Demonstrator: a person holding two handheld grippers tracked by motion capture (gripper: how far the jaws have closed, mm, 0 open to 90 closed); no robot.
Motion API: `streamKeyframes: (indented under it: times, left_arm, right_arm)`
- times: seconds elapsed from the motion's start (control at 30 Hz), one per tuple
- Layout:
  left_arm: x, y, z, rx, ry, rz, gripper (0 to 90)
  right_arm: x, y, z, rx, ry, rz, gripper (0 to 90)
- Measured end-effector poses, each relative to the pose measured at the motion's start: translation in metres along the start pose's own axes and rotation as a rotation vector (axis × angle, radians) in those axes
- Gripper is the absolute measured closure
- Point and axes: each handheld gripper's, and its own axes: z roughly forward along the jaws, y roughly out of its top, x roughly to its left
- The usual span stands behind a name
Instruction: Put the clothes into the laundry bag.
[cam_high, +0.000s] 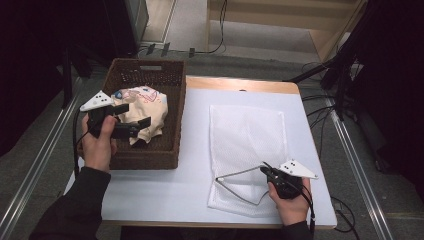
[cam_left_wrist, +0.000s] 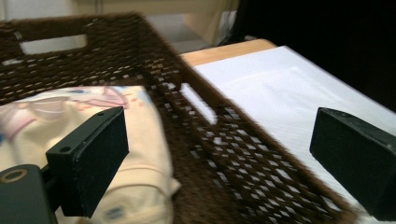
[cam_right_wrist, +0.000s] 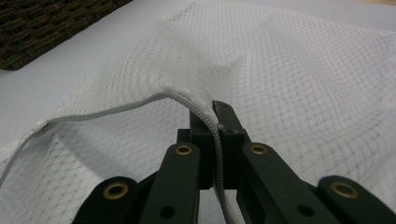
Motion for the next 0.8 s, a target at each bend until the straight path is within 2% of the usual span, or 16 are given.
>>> streamKeyframes:
  times: [0.13,0.17,0.2,0.33,0.43,0.5,0.6,0.67,0.7,0.77,0.8]
  left_arm:
    - [0.020,0.007,0.020,0.068,0.072,-0.028,4.3]
    - [0.030,0.009,0.027,0.087,0.093,-0.054,4.0]
    - [0.030,0.009,0.027,0.087,0.093,-0.054,4.0]
    - [0.051,0.008,0.043,0.144,0.165,-0.108,4.1]
    - [0.062,0.004,0.057,0.218,0.184,-0.134,4.0]
    - [0.070,-0.002,0.071,0.298,0.184,-0.166,4.0]
    - [0.076,-0.008,0.086,0.367,0.185,-0.195,4.1]
    - [0.079,-0.009,0.091,0.375,0.191,-0.237,5.5]
    - [0.083,-0.009,0.097,0.387,0.246,-0.271,12.0]
    - [0.084,-0.010,0.100,0.394,0.257,-0.279,13.8]
    - [0.084,-0.011,0.103,0.414,0.251,-0.273,13.7]
  right_arm:
    - [0.001,0.000,0.000,-0.002,0.004,-0.005,89.1]
    - [0.001,0.000,0.000,-0.002,0.004,-0.006,89.1]
    - [0.001,0.000,0.000,-0.002,0.004,-0.006,89.1]
    - [0.001,0.000,0.000,-0.001,0.006,-0.005,89.1]
    - [0.001,0.000,0.001,-0.002,0.007,-0.009,89.1]
    - [0.001,0.000,0.001,-0.002,0.007,-0.010,89.1]
    - [0.002,0.000,0.002,0.001,0.012,-0.012,89.1]
    - [0.002,0.000,0.002,0.002,0.013,-0.012,89.1]
    - [0.003,0.000,0.003,0.001,0.014,-0.019,89.1]
    - [0.003,0.000,0.002,0.003,0.014,-0.018,89.1]
    - [0.003,-0.001,0.002,0.003,0.013,-0.018,89.1]
